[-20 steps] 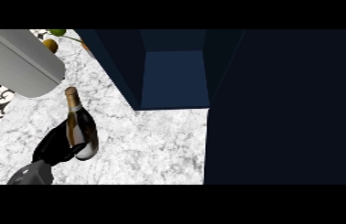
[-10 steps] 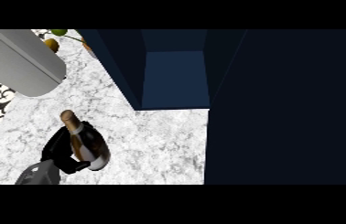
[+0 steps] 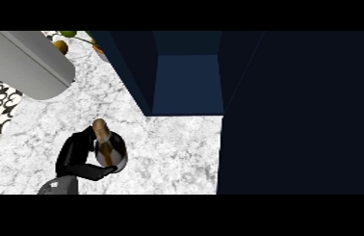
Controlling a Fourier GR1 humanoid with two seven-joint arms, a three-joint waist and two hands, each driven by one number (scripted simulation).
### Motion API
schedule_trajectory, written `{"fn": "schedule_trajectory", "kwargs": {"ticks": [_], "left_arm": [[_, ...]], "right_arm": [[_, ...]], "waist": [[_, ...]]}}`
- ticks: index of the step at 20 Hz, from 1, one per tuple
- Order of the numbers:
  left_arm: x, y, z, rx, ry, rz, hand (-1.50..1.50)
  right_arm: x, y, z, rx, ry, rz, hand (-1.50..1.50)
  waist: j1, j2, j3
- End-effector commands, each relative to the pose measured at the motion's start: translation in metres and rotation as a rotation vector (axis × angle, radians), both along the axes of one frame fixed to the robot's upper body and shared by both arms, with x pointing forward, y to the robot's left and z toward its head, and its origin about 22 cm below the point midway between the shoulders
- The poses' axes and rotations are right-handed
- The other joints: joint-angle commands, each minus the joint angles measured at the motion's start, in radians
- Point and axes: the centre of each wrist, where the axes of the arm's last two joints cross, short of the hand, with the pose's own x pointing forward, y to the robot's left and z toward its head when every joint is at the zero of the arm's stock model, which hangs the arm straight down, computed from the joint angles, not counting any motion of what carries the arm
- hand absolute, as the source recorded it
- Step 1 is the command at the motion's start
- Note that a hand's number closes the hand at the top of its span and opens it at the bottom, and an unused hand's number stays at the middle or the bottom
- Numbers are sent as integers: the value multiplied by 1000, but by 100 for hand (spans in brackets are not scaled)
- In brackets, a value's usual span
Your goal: Pick up the wine, place it into the cabinet and close the cabinet
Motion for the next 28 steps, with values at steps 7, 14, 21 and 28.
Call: {"fn": "schedule_trajectory", "kwargs": {"ticks": [7,14,21,28], "left_arm": [[17,-70,34,192,-33,89,150],[49,-104,66,216,-33,70,150],[50,-141,100,249,3,43,150],[79,-178,114,409,-19,63,150]], "right_arm": [[-23,2,31,-1,-26,0,-150],[-28,-1,28,-12,-36,0,-150],[-29,-9,22,-10,-27,-15,-150],[-28,-9,33,-12,-35,-3,-150]], "waist": [[7,3,-2],[-5,5,-2],[-1,4,-2],[-14,6,-2]]}}
